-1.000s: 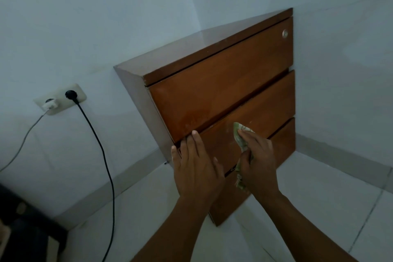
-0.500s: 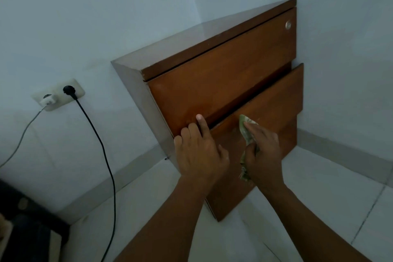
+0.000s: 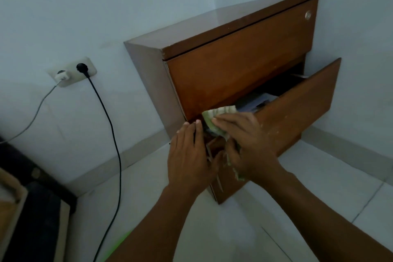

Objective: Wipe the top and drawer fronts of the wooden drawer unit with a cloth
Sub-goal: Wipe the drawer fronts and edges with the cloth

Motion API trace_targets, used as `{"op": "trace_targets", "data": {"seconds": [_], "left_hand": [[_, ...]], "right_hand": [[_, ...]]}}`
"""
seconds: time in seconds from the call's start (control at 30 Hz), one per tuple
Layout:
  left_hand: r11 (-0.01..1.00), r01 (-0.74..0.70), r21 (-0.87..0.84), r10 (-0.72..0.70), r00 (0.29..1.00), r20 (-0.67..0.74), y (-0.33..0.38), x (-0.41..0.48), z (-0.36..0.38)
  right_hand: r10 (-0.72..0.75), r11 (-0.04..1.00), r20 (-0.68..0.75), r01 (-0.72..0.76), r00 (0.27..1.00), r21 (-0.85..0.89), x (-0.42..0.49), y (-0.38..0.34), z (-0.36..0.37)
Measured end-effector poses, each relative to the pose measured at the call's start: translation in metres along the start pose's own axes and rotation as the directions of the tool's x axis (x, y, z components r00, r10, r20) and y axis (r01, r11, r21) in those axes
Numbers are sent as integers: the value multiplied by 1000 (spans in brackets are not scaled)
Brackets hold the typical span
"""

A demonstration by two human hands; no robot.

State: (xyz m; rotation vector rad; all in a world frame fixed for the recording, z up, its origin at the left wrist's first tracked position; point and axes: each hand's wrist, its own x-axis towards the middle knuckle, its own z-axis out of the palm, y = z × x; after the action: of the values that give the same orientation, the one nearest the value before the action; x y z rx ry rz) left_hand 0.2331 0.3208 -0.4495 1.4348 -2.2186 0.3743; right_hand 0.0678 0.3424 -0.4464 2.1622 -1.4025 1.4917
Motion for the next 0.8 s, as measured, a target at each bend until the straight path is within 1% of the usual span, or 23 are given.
{"op": "trace_targets", "data": {"seconds": [0.07, 0.13, 0.2, 0.3, 0.37, 0.43, 0.47, 0.53, 0.6, 0.67, 0.73, 0.8], "left_hand": [[1000, -22, -6, 22, 999, 31, -1, 0, -1], [999, -28, 37, 26, 998, 61, 0, 3, -2], [993, -73, 93, 68, 996, 61, 0, 6, -3], [981, -140, 133, 134, 989, 58, 3, 11, -5], [980, -148, 130, 140, 988, 64, 4, 13, -5], [981, -141, 132, 134, 989, 64, 4, 11, -4], [981, -139, 137, 132, 989, 60, 3, 10, -3], [981, -135, 142, 130, 990, 48, 1, 11, -4], [982, -135, 134, 133, 991, 27, 0, 14, -4], [977, -166, 131, 164, 986, 26, 0, 19, -7], [959, -239, 150, 233, 971, 56, 0, 27, -10], [916, -357, 183, 337, 932, 131, 4, 41, -13]], "right_hand": [[-35, 996, 131, 45, 991, -71, -4, -6, 9], [-18, 993, 168, 37, 986, -114, -6, 1, 10], [9, 990, 144, 12, 990, -139, -6, 17, 5], [85, 981, 54, -74, 995, -179, -3, 60, -10], [150, 972, 18, -144, 989, -187, 3, 86, -23], [191, 968, -27, -192, 981, -159, 12, 93, -32], [183, 973, -50, -188, 982, -137, 15, 85, -32], [100, 991, -47, -104, 994, -79, 12, 51, -22], [-2, 999, 26, 3, 1000, -43, -2, 14, -3], [-56, 998, 63, 58, 996, -32, -17, 2, 10], [-42, 997, 9, 43, 999, -58, -17, 22, 9], [17, 993, -44, -22, 999, -116, -10, 55, 1]]}}
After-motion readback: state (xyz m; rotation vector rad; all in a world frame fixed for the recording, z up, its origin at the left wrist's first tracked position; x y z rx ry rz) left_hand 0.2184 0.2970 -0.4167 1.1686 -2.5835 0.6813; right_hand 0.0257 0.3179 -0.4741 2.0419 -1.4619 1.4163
